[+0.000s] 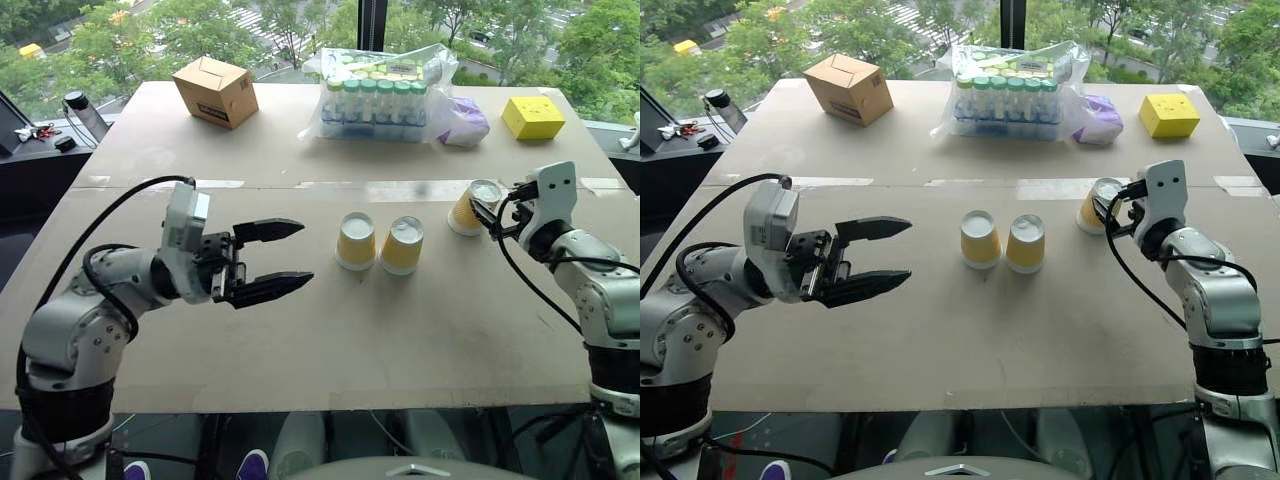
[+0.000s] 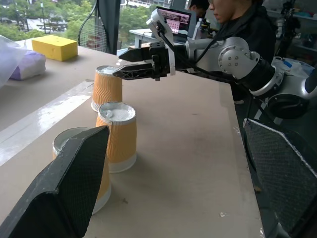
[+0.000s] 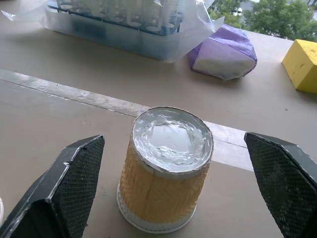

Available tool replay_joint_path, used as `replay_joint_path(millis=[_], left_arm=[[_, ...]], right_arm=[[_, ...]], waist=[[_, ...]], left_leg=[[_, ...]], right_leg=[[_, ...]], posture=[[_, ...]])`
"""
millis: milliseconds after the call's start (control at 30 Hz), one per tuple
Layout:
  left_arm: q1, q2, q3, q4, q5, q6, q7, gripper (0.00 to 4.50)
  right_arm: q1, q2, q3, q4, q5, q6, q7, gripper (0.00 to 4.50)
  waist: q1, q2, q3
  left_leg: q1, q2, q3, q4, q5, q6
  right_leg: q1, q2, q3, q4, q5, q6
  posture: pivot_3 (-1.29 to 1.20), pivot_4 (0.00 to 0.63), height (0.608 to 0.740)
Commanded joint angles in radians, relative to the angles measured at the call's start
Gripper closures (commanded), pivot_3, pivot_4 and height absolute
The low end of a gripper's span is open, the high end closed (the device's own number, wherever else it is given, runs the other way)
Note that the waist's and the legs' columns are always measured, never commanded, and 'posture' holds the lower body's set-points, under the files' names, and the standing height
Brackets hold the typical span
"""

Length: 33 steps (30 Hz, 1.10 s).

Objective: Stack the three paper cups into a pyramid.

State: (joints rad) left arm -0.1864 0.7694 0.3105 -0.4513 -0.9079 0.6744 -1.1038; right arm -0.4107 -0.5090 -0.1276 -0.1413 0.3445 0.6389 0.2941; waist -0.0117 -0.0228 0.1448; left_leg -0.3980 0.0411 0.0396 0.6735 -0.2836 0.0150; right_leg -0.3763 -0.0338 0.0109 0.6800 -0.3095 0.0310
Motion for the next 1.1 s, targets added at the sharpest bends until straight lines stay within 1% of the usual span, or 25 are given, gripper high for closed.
replay_joint_path(millis=[33, 133, 267, 367, 467, 500, 567, 667, 767, 867, 933, 1033, 1100], left_arm=[[0.008, 0.012, 0.057, -0.077, -0.077, 0.025, 0.073, 0.04], [0.016, 0.013, 0.087, -0.106, -0.12, 0.043, 0.137, 0.04], [0.046, 0.017, 0.095, -0.129, -0.121, 0.04, 0.175, 0.04], [0.073, 0.019, 0.1, -0.143, -0.125, 0.036, 0.196, 0.0], [0.096, 0.023, 0.101, -0.145, -0.116, 0.026, 0.202, 0.0], [0.102, 0.021, 0.102, -0.143, -0.115, 0.024, 0.206, 0.0], [0.116, 0.018, 0.106, -0.138, -0.108, 0.017, 0.21, 0.0], [0.163, 0.009, 0.115, -0.127, -0.076, -0.01, 0.206, 0.0], [0.217, -0.007, 0.118, -0.102, 0.001, -0.078, 0.202, 0.0], [0.257, -0.042, 0.116, -0.063, 0.076, -0.18, 0.181, 0.0], [0.282, -0.032, 0.124, -0.058, 0.056, -0.183, 0.135, 0.0], [0.31, -0.022, 0.163, -0.061, -0.034, -0.156, 0.081, 0.0], [0.339, -0.021, 0.193, -0.063, -0.062, -0.158, 0.049, 0.0]], right_arm=[[-0.042, 0.008, -0.005, 0.043, -0.019, -0.053, 0.023, 0.0], [-0.075, 0.025, 0.001, 0.101, -0.026, -0.07, 0.042, 0.0], [-0.108, 0.036, 0.013, 0.176, -0.047, -0.107, 0.068, 0.0], [-0.129, 0.045, 0.014, 0.231, -0.057, -0.131, 0.089, 0.77], [-0.137, 0.044, 0.022, 0.256, -0.064, -0.159, 0.121, 2.16], [-0.137, 0.042, 0.023, 0.252, -0.06, -0.165, 0.137, 2.46], [-0.137, 0.034, 0.023, 0.235, -0.052, -0.174, 0.166, 2.46], [-0.14, 0.013, 0.014, 0.15, 0.008, -0.146, 0.254, 2.46], [-0.17, -0.018, 0.026, 0.026, 0.09, -0.072, 0.344, 2.46], [-0.241, -0.036, 0.068, -0.11, 0.202, 0.065, 0.411, 2.46], [-0.275, -0.053, 0.112, -0.176, 0.243, 0.136, 0.448, 2.46], [-0.31, -0.068, 0.146, -0.203, 0.266, 0.197, 0.464, 2.46], [-0.33, -0.072, 0.161, -0.207, 0.278, 0.222, 0.472, 2.46]], waist=[[0.0, 0.0, 0.0], [-0.002, 0.0, 0.0], [-0.004, 0.0, 0.0], [-0.004, 0.001, 0.0], [-0.004, 0.001, 0.0], [-0.004, 0.001, 0.0], [-0.004, 0.001, 0.001], [-0.003, 0.002, 0.001], [-0.004, 0.005, 0.003], [-0.006, 0.006, 0.003], [-0.006, 0.005, 0.003], [0.0, 0.004, 0.003], [0.002, 0.004, 0.003]], left_leg=[[0.0, 0.0, 0.0, 0.0, 0.0, 0.0], [0.0, 0.0, 0.001, 0.0, 0.0, 0.0], [0.0, 0.0, 0.001, -0.001, 0.0, 0.0], [0.0, 0.0, 0.001, -0.001, 0.0, 0.0], [0.0, 0.0, 0.002, -0.001, 0.0, 0.0], [0.0, 0.0, 0.002, -0.001, 0.0, 0.0], [0.001, 0.0, 0.002, -0.001, 0.0, 0.0], [0.0, 0.0, 0.002, -0.002, 0.0, 0.0], [0.0, 0.0, 0.003, -0.003, 0.0, 0.0], [0.001, 0.001, 0.003, -0.003, 0.0, 0.0], [0.001, 0.002, 0.003, -0.004, 0.0, 0.0], [0.001, 0.002, 0.002, -0.004, -0.001, 0.002], [0.0, 0.001, 0.002, -0.003, -0.001, 0.002]], right_leg=[[0.0, 0.0, 0.0, 0.0, 0.0, 0.0], [0.0, -0.001, 0.001, 0.0, 0.0, 0.0], [0.0, -0.001, 0.001, 0.0, 0.0, 0.0], [-0.001, -0.001, 0.001, 0.0, 0.0, 0.0], [-0.001, -0.001, 0.002, 0.0, 0.0, 0.0], [-0.001, -0.001, 0.002, 0.0, 0.0, 0.0], [-0.001, -0.001, 0.002, 0.0, 0.0, 0.0], [-0.001, -0.001, 0.002, 0.0, 0.0, 0.0], [-0.002, -0.002, 0.003, -0.001, 0.0, 0.0], [-0.002, -0.002, 0.003, -0.001, 0.0, 0.0], [-0.002, -0.002, 0.003, -0.001, 0.0, 0.0], [-0.002, -0.003, 0.001, -0.001, 0.0, 0.0], [-0.002, -0.005, 0.0, -0.002, 0.0, 0.0]], posture=[[0.0, 0.15, 0.74], [0.0, 0.15, 0.74], [0.0, 0.15, 0.74], [0.0, 0.15, 0.74], [0.0, 0.15, 0.74], [0.0, 0.15, 0.74], [0.0, 0.15, 0.74], [0.0, 0.15, 0.74], [0.0, 0.15, 0.74], [0.0, 0.15, 0.74], [0.0, 0.15, 0.74], [0.0, 0.15, 0.74], [0.0, 0.15, 0.74]])
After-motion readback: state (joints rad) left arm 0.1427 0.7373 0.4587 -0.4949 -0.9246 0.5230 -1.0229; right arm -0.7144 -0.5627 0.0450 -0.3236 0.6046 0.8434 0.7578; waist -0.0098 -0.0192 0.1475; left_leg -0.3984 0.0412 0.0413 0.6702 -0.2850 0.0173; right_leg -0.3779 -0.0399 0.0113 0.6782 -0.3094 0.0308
